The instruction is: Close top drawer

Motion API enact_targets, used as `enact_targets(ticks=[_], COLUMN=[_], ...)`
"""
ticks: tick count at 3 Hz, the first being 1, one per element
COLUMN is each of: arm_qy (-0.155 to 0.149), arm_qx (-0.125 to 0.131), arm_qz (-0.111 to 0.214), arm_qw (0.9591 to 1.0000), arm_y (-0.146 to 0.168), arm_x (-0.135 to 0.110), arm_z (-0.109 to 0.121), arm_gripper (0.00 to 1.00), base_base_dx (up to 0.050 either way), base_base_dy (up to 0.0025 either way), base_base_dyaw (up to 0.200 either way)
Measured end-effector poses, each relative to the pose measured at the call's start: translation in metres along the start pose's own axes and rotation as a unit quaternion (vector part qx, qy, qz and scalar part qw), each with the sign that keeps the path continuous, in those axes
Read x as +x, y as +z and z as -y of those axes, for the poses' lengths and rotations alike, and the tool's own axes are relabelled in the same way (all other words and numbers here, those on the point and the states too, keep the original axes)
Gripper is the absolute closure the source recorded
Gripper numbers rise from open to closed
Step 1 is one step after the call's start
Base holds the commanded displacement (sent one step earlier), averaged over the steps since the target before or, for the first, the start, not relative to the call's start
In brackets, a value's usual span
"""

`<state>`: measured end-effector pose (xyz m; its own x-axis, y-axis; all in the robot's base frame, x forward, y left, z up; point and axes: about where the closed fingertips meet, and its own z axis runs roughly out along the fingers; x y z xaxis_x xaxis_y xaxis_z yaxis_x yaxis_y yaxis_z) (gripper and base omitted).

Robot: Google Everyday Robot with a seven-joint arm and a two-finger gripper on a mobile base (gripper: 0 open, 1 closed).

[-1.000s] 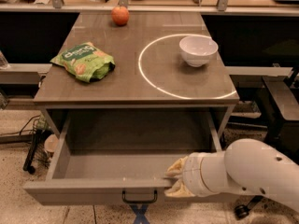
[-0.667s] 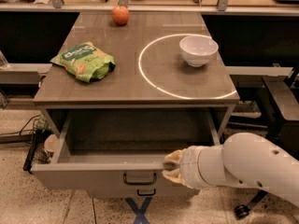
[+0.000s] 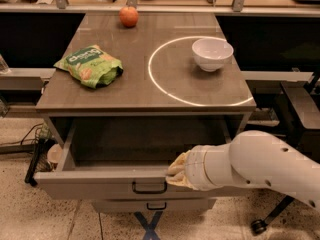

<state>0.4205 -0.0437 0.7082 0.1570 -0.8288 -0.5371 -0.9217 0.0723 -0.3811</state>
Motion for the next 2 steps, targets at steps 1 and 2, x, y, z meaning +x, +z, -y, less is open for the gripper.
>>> enact_targets(ticks=[1, 2], arm_qy=[0.003, 0.005], arm_qx=[0.010, 0.017], arm_qz=[0.011, 0.018], arm_qw=[0.9999, 0.9997], arm_y=[0.0060, 0.0121], arm_x=[-0.0081, -0.0150], arm_z=[0.0114, 0.0190], arm_gripper=[0.46, 0.14], base_base_dx=[0.000, 0.000], base_base_dy=[0.00000, 0.00000], base_base_dyaw=[0.000, 0.000])
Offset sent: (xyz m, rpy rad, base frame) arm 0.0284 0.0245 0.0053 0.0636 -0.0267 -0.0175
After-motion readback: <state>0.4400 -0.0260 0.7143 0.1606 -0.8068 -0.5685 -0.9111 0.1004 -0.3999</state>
